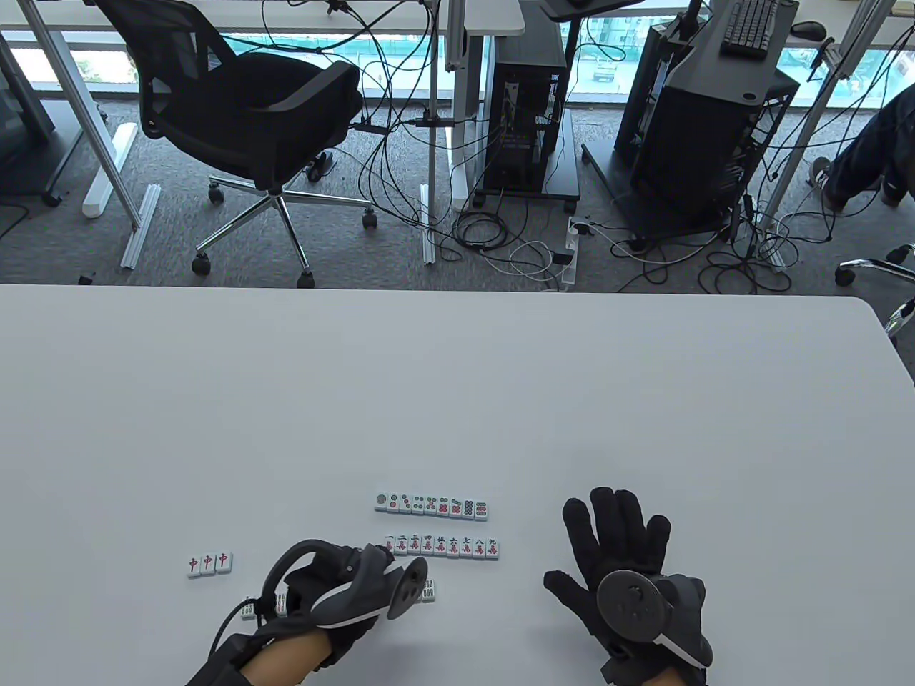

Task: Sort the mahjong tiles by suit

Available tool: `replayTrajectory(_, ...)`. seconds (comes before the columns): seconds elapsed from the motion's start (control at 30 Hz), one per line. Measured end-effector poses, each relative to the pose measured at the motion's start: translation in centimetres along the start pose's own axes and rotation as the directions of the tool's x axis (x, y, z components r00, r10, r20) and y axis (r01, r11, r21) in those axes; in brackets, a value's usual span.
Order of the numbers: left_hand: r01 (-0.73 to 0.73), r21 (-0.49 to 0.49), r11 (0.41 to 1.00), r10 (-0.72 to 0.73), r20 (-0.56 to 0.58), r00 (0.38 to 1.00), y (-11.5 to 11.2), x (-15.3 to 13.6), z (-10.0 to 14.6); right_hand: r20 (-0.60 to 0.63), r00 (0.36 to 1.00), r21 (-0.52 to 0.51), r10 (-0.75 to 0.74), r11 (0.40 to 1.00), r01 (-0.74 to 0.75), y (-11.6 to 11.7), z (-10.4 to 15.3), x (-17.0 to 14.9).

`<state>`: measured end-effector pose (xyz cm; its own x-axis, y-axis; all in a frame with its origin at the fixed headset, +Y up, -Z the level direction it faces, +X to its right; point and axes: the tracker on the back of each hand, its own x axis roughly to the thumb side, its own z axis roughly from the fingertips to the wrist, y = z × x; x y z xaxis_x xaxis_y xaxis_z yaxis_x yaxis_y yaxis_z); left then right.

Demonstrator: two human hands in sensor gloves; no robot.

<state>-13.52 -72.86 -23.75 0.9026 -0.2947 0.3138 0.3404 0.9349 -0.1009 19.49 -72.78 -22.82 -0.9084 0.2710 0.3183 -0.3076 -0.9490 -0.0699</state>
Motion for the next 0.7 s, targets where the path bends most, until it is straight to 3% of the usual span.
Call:
replayTrajectory(0.2,0.053,-0.092,0.994,-0.066,-0.152,0.986,-1.7,-5.8,2.2,-0.008,1.000,0.001,0.004,1.000,-0.003,-0.1,0.0,-0.1)
replayTrajectory(0.33,0.037,-0.189,0.981,-0.076,-0.207,0.975,-3.5,-8.1,3.6,-0.011,1.000,0.003,0.009,1.000,-0.009,-0.1,0.0,-0.1)
replayTrajectory(0.7,0.040,-0.165,0.985,-0.070,-0.183,0.981,-7.4,-8.4,4.8,-0.020,1.000,0.018,0.018,1.000,-0.017,0.0,-0.1,-0.1)
